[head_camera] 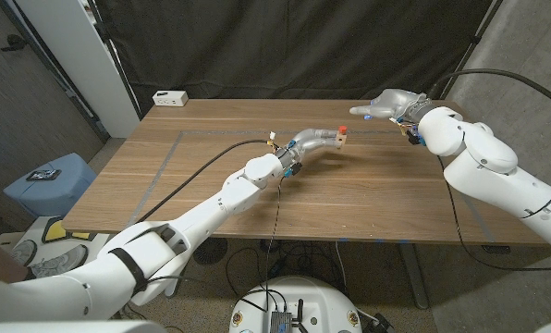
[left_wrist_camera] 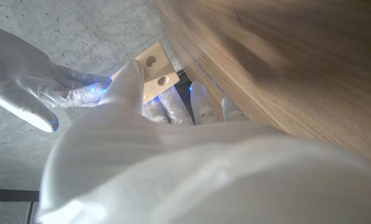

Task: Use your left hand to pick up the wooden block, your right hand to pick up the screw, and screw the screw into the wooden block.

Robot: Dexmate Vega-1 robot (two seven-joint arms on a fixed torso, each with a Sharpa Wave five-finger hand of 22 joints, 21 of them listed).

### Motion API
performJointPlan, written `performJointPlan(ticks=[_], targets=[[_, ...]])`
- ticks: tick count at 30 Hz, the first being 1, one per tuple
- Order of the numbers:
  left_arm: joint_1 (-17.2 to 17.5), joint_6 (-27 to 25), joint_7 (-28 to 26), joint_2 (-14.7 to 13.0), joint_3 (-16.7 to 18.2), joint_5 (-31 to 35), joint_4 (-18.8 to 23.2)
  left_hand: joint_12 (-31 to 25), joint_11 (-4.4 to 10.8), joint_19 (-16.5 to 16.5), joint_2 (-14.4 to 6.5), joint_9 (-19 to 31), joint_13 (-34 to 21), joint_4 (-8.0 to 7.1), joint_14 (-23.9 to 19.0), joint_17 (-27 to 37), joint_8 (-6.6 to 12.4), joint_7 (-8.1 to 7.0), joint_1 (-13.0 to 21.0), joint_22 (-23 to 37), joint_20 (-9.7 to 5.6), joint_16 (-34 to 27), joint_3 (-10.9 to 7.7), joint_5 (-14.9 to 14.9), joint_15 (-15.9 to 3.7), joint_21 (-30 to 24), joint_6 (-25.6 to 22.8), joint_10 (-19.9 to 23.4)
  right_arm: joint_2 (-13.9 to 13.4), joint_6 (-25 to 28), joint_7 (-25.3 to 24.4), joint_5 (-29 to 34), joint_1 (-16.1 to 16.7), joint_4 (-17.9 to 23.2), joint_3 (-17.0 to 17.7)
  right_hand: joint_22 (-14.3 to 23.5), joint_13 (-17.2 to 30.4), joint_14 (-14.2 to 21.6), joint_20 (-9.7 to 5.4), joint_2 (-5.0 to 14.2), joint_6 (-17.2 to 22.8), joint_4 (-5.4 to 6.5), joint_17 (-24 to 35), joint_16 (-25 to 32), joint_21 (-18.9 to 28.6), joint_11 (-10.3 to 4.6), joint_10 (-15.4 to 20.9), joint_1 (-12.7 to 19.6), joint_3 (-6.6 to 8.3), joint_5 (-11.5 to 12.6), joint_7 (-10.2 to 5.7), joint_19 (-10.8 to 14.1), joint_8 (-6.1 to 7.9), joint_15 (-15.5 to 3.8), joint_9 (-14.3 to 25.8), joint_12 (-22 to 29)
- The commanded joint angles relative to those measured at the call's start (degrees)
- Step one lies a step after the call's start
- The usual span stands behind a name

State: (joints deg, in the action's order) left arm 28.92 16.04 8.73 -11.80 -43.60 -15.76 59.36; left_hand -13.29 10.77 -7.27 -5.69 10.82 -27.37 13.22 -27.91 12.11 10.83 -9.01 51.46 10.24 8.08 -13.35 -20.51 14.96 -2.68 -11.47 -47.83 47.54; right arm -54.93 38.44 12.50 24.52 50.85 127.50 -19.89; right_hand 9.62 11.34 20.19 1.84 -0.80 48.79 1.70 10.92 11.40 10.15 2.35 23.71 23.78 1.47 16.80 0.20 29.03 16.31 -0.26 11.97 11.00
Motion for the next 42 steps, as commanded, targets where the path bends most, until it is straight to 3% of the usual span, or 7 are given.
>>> performJointPlan(ticks=[1, 9, 23, 31, 39, 42], targets=[[-4.77, 3.84, 3.59, 3.86, -0.26, -0.78, -9.71, -0.38, 0.1, -0.12, -1.45, 0.26, -1.63, -4.15, -0.01, 0.15, 0.5, 1.11, -1.04, 0.36, 0.17, -0.22, -4.48, 0.43, -2.08, -0.51, -1.56, 0.5, 0.77, -0.29, -10.96, -10.68, 3.47, -1.17, 3.58, 0.08, 0.27, -0.09, 0.11, 0.76, -1.05, 0.23, 0.16, -0.37, -0.07, 0.09, -0.29, 0.38, 0.27, 0.42, 0.42, -0.63, -0.6, 0.3, 0.09, -0.05], [-7.77, 7.37, 4.88, 7.24, -0.07, -1.19, -17.6, -0.35, 0.07, -0.1, -1.47, 0.26, -1.63, -4.13, 0.04, 0.17, 0.52, 1.16, -1.02, 0.37, 0.15, -0.23, -4.49, 0.42, -2.06, -0.51, -1.62, 0.42, 3.12, -3.8, -17.54, -17.91, 4.79, -4.2, 5.28, 0.08, 0.28, -0.77, 0.21, 1.16, -2.67, 0.1, 0.12, -0.51, -0.07, 0.49, -0.91, 0.67, 0.37, 0.35, 0.45, -1.57, -1.63, 0.54, -0.06, -0.08], [-11.08, 11.28, 5.78, 11.13, 0.39, -1.61, -27.1, -0.41, 0.09, -0.12, -1.46, 0.26, -1.63, -4.14, -0.04, 0.18, 0.61, 1.11, -1.07, 0.38, 0.12, -0.29, -4.48, 0.4, -2.13, -0.53, -1.84, 0.54, 8.13, -11.88, -28.23, -27.76, 8.28, -9.33, 6.99, 0.08, 0.31, -1.93, 0.75, 3.23, -5.13, -0.43, 0.12, -0.5, 0.11, 1.55, -1.91, 2.03, 1.41, -0.07, 1.19, -2.98, -3.32, 2.05, -0.29, 0.03], [-11.04, 11.83, 5.14, 11.2, 0.51, -1.4, -27.42, -0.43, 0.08, -0.13, -1.37, 0.26, -1.63, -4.11, -0.04, 0.15, 0.63, 1.13, -1.1, 0.39, 0.03, -0.28, -4.47, 0.39, -2.13, -0.54, -1.92, 0.57, 10.71, -17.56, -31.85, -32.2, 9.01, -12.87, 7.09, 0.05, 0.28, -2.68, 1.17, 4.75, -7.3, -2.45, -0.02, -0.54, 0.19, 1.9, -2.42, 5.2, 3.13, -1.68, 1.36, -3.79, -4.55, 2.52, -0.46, 0.12], [-10.32, 11.58, 4.53, 10.64, 0.5, -1.16, -25.93, -0.48, 0.15, -0.15, -1.25, 0.26, -1.63, -4.08, -0.09, 0.16, 0.7, 1.06, -1.11, 0.39, -0.03, -0.31, -4.4, 0.37, -2.13, -0.55, -2.12, 0.68, 12.69, -21.93, -34.47, -35.28, 9.28, -15.39, 6.54, 0.03, 0.3, -3.66, 1.69, 4.77, -11.02, -4.63, -0.16, -0.6, 0.17, 2.57, -3.83, 7.63, 4.17, -3.29, 1.75, -5.07, -5.92, 3.0, -0.69, -0.04], [-10.08, 11.49, 4.34, 10.47, 0.51, -1.11, -25.46, -0.49, 0.16, -0.15, -1.21, 0.27, -1.62, -4.05, -0.1, 0.17, 0.71, 1.1, -1.09, 0.39, 0.0, -0.34, -4.36, 0.36, -2.14, -0.55, -2.16, 0.7, 13.77, -23.46, -35.72, -36.47, 9.64, -16.11, 6.56, 0.03, 0.31, -4.6, 1.87, 4.84, -12.5, -4.91, -0.05, -0.74, 0.09, 2.89, -4.99, 7.7, 4.28, -3.69, 1.93, -5.76, -6.23, 3.17, -0.79, -0.32]])
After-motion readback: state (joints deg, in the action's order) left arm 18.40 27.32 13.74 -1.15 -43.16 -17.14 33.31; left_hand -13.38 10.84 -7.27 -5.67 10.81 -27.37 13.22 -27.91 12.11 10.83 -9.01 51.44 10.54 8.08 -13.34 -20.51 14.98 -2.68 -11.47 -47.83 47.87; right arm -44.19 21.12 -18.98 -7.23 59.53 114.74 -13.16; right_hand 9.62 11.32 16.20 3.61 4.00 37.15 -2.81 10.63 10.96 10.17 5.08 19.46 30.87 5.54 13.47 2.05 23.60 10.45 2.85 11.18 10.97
